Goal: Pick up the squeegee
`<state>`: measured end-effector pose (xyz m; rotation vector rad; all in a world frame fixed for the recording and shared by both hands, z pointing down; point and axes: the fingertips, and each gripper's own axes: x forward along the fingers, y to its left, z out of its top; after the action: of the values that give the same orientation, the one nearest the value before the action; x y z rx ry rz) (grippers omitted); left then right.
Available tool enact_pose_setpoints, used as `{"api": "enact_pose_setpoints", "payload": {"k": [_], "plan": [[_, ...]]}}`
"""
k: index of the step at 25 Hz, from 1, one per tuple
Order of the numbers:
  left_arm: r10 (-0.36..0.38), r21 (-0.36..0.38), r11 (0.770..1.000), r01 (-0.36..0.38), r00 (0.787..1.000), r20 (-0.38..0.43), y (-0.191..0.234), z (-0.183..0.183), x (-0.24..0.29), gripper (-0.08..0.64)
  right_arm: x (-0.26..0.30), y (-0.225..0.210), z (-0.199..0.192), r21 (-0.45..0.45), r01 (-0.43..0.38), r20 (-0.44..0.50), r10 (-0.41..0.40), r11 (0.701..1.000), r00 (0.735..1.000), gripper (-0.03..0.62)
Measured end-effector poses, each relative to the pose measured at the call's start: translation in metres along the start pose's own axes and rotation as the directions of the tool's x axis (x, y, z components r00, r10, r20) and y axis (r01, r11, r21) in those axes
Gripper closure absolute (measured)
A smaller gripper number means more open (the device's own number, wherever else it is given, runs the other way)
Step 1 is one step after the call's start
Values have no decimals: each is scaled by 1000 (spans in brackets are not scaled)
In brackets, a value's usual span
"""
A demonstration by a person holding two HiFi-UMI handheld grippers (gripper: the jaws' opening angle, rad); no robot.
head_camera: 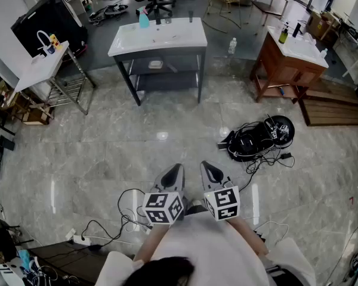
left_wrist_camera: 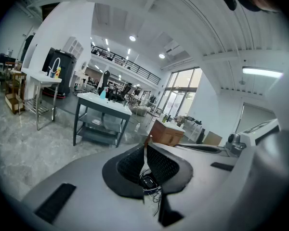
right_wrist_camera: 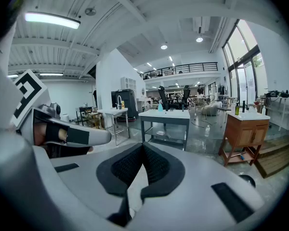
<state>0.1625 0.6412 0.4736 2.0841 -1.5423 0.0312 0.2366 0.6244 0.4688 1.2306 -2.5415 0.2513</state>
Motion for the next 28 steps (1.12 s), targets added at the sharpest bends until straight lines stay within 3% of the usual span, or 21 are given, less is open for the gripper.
{"api": "enact_pose_setpoints", "payload": {"k": [17, 28], "plan": [[6, 7, 1000, -5, 1000, -16, -10, -8, 15, 520, -7, -19, 0, 40, -5, 42, 3, 999, 999, 565], [0, -9, 1000, 0, 999, -32, 12, 7, 50, 520, 24, -37, 10, 37, 28, 36, -29, 999, 999, 565]]}}
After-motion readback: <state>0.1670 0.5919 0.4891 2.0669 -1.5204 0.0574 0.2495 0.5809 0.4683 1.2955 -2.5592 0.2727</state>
